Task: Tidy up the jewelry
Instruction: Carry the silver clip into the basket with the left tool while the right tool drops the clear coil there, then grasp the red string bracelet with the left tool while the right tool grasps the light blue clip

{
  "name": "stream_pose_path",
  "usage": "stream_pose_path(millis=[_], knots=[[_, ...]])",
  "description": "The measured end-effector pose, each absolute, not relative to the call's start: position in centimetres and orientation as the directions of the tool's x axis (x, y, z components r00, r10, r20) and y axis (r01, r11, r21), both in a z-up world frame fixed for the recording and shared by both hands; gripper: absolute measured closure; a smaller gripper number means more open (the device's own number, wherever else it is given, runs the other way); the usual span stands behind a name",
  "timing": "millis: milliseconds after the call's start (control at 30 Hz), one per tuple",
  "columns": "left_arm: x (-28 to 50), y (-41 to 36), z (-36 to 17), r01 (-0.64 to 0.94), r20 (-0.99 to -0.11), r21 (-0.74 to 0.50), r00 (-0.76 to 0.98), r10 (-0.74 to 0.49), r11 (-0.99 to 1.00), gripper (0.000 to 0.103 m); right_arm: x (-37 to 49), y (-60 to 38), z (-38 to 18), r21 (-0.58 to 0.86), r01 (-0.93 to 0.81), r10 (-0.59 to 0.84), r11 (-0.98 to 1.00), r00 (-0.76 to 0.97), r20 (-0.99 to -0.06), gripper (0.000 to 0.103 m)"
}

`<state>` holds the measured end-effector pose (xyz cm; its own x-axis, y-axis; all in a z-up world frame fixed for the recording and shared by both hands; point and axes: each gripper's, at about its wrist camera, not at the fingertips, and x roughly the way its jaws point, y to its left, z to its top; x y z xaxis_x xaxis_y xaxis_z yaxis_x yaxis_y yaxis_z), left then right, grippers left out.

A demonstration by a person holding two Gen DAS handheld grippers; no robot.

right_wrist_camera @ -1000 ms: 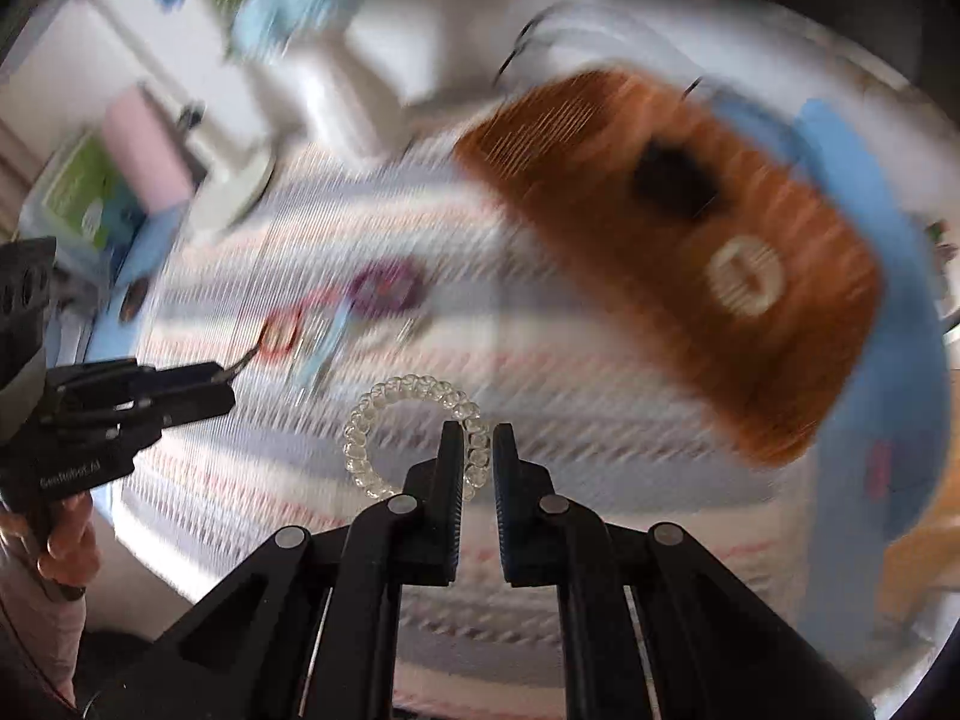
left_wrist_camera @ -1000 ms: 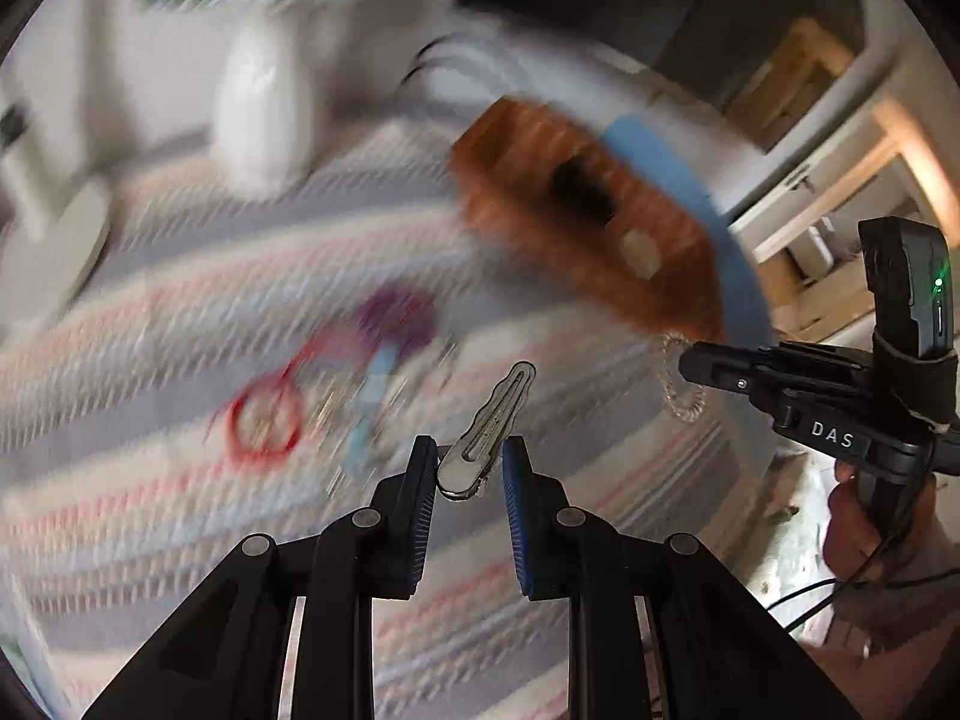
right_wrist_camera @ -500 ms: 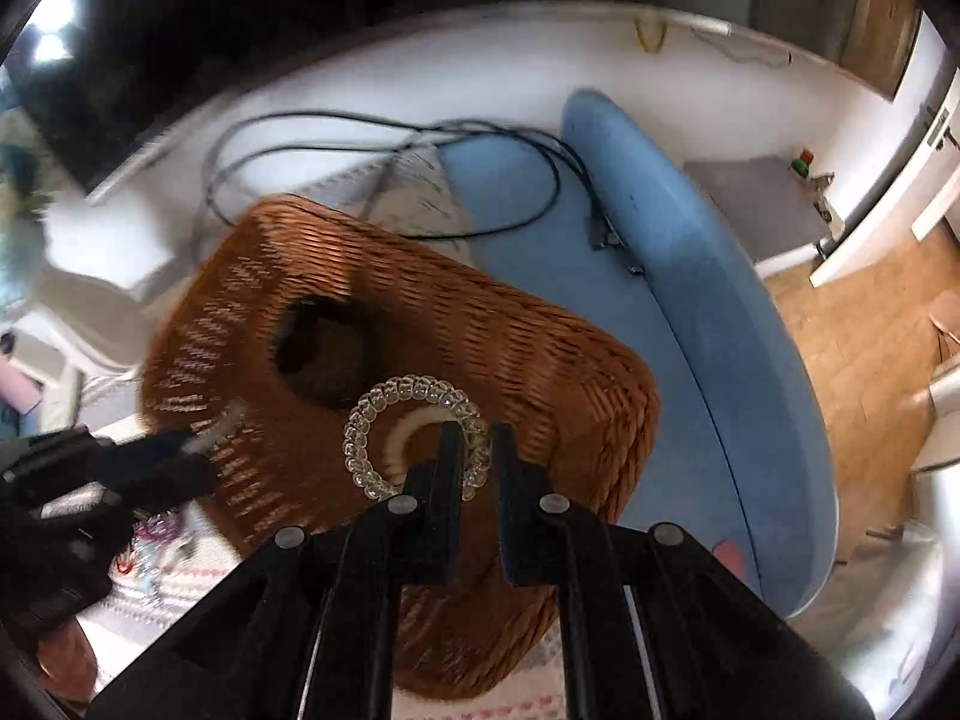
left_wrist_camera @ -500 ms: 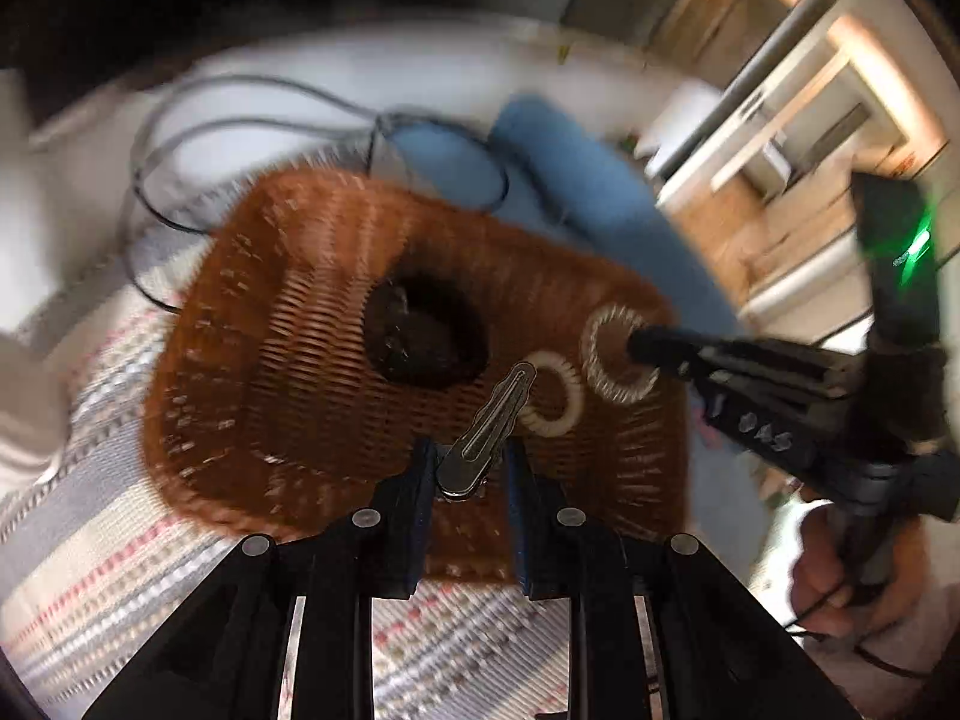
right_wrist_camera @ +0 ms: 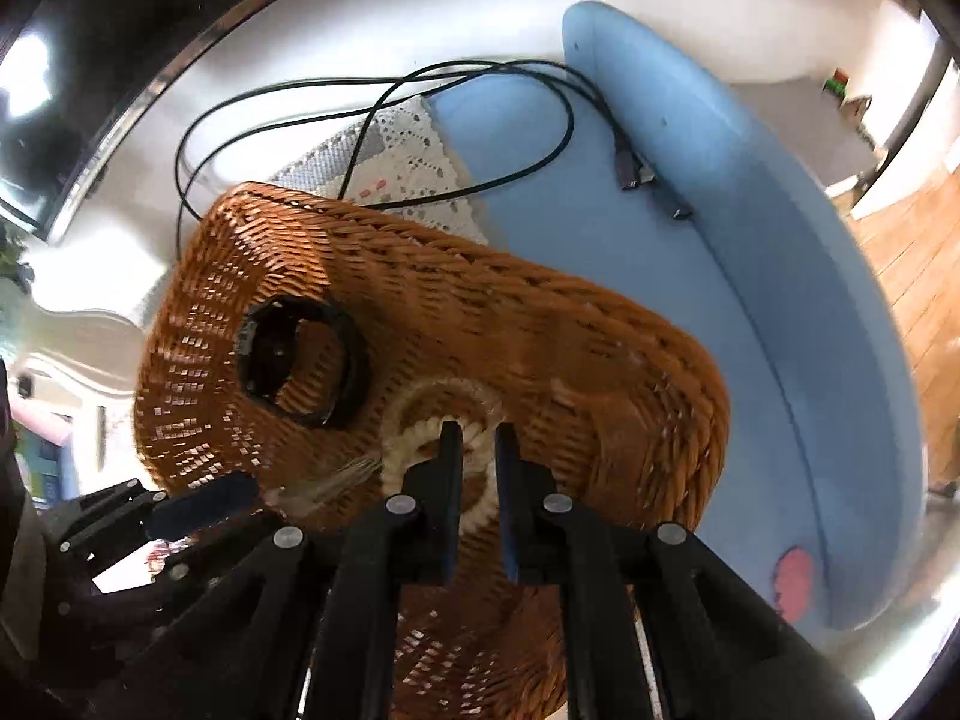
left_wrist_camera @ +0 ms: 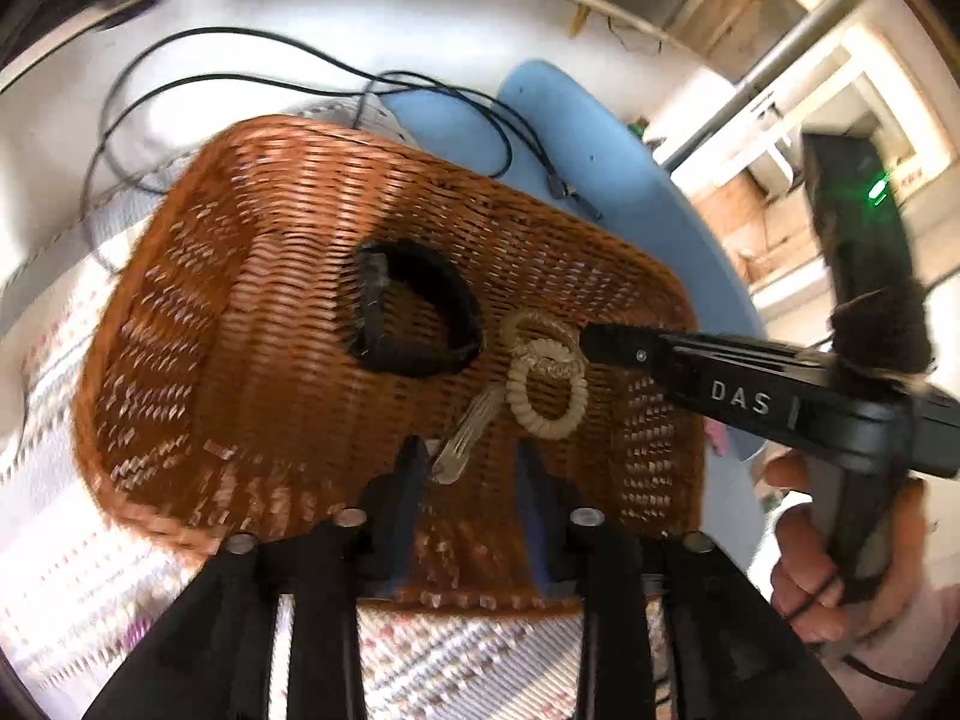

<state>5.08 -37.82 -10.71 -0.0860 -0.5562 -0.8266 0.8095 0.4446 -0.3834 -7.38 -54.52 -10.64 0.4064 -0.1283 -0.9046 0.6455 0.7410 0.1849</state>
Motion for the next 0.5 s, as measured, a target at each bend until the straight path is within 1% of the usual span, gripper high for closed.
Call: stream_pose_path(millis=[33,133,233,400,500], knots=[[5.1,-36.9,-10.3,0.803,-0.822,-0.388,-0.080,-0.564,0.452,0.065,-7.5,-54.4,-10.6,0.189,0.648,-0.125,0.738,0.406,-0.906,0.086],[5.3,-32.8,-8.6,0.786,-0.800,-0.392,-0.035,-0.599,0.478,0.065,-8.3,-53.7,-10.0,0.207,0.646,-0.113,0.735,0.418,-0.902,0.084],[6.0,-26.8,-6.8,0.741,-0.770,-0.418,0.018,-0.638,0.525,0.065,-9.0,-52.1,-8.8,0.212,0.628,-0.114,0.749,0.437,-0.892,0.082],[8.0,-15.1,-4.3,0.607,-0.722,-0.463,0.164,-0.672,0.646,0.065,-9.0,-47.8,-5.8,0.200,0.563,-0.129,0.802,0.489,-0.863,0.082],[8.9,-9.0,-3.3,0.531,-0.704,-0.467,0.259,-0.661,0.706,0.065,-8.5,-44.6,-3.6,0.199,0.505,-0.121,0.840,0.532,-0.838,0.082]])
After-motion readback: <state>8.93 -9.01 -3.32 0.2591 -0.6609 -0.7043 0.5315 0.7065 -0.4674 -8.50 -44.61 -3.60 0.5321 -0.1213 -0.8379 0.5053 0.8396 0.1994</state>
